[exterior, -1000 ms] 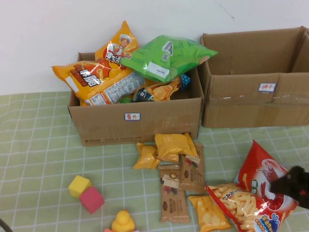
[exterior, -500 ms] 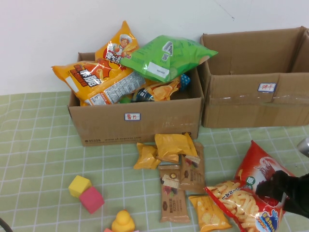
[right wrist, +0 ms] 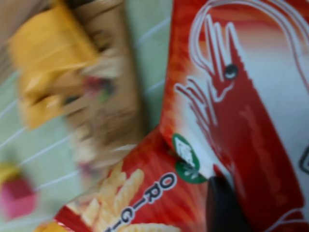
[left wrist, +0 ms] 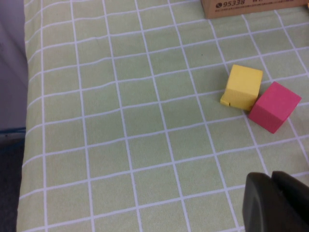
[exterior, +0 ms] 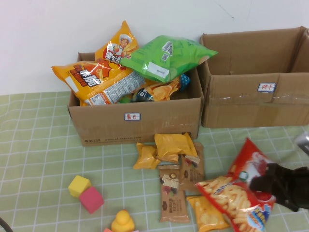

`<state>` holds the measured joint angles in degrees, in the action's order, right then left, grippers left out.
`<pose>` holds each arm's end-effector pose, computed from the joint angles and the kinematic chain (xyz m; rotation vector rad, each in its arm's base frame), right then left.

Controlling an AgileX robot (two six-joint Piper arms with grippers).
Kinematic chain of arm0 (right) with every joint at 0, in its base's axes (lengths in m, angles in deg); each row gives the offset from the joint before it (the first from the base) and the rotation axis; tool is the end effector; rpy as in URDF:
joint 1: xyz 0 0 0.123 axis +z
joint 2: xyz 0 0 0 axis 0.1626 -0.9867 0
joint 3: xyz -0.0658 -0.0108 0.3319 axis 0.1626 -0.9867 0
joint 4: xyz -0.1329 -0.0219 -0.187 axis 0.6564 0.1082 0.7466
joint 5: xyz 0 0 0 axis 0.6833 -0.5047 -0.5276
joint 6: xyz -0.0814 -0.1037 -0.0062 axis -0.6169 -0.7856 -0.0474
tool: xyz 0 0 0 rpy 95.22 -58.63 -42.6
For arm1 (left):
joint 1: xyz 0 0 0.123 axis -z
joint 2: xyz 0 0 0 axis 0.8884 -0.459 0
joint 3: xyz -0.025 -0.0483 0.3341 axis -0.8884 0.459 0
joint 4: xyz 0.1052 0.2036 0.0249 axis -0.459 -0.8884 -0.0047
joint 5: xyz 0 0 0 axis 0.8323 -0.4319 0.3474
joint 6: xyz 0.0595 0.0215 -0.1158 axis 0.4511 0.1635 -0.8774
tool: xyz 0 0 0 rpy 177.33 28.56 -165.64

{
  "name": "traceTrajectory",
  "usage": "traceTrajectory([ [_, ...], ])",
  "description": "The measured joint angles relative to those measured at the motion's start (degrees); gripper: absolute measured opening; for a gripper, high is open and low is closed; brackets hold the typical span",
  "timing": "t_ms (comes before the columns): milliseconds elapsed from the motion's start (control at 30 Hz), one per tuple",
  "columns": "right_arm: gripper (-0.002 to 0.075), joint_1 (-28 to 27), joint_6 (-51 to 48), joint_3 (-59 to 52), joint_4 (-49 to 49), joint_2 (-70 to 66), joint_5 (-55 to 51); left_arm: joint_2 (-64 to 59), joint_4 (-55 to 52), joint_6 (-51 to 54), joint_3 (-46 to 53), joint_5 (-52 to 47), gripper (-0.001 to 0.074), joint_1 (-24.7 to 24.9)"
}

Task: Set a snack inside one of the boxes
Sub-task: Pick up the potato chip, then place the potato chip in the potato chip box

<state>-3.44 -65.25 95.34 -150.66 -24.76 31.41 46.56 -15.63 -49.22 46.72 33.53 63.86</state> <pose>0.2668 0.0872 0.1642 0.4718 2.5961 0.8535 0.0558 -0.0075 0.2602 0.0164 2.1975 -0.0816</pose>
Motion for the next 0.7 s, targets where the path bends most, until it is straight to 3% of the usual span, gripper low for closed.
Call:
traceTrajectory([
  [200, 0.028, 0.1, -3.0, 1.7, 0.1, -1.1, -20.3, 0.0, 0.2, 0.0, 0.0, 0.0, -0.0003, 0.0],
  [367, 0.0279, 0.2, -1.1, 11.3, 0.3, -1.1, -36.0, 0.0, 0.2, 0.0, 0.0, 0.0, -0.0003, 0.0],
  [567, 0.0279, 3.2, 2.0, 27.1, 1.1, -1.4, -37.1, 0.0, 0.4, 0.0, 0.0, -0.1, -0.0003, 0.0],
  [700, 0.0279, 6.9, 0.6, 38.9, 1.6, -2.0, -30.1, 0.0, 0.4, 0.0, 0.0, -0.3, -0.0003, 0.0],
])
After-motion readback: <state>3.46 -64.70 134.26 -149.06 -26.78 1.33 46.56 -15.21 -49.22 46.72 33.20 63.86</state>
